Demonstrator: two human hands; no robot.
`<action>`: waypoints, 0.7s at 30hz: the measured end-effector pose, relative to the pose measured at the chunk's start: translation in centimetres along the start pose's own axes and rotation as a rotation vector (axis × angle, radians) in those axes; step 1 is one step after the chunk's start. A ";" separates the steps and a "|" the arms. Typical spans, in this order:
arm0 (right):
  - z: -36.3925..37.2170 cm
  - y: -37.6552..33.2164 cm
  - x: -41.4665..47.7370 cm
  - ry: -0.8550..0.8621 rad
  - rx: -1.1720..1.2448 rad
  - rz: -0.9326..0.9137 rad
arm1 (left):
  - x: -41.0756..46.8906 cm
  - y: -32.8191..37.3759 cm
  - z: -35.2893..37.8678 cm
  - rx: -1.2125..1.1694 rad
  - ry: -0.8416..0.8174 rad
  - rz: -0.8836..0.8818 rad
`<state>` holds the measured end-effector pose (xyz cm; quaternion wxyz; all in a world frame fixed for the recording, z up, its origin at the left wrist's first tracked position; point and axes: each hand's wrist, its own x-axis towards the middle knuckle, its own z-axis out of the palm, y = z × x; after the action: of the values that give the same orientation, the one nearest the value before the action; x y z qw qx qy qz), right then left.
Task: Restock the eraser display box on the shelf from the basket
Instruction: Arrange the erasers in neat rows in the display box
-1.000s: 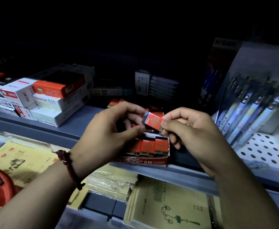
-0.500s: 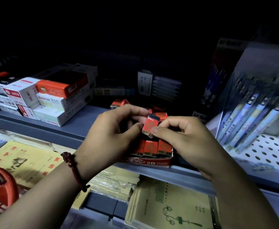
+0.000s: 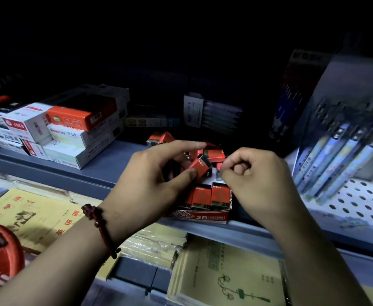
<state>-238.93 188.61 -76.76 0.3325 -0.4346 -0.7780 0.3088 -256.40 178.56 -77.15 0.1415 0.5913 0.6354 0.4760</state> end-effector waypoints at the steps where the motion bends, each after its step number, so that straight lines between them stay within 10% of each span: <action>1: 0.2 -0.2 -0.1 0.007 -0.045 -0.001 | 0.0 0.1 0.0 0.035 0.000 0.013; 21: 1.0 -1.4 0.1 0.171 -0.159 -0.029 | -0.1 0.4 0.1 0.121 -0.110 -0.013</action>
<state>-240.43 187.89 -76.21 0.3665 -0.4731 -0.7749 0.2035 -256.00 178.49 -76.91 0.1432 0.6201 0.6581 0.4023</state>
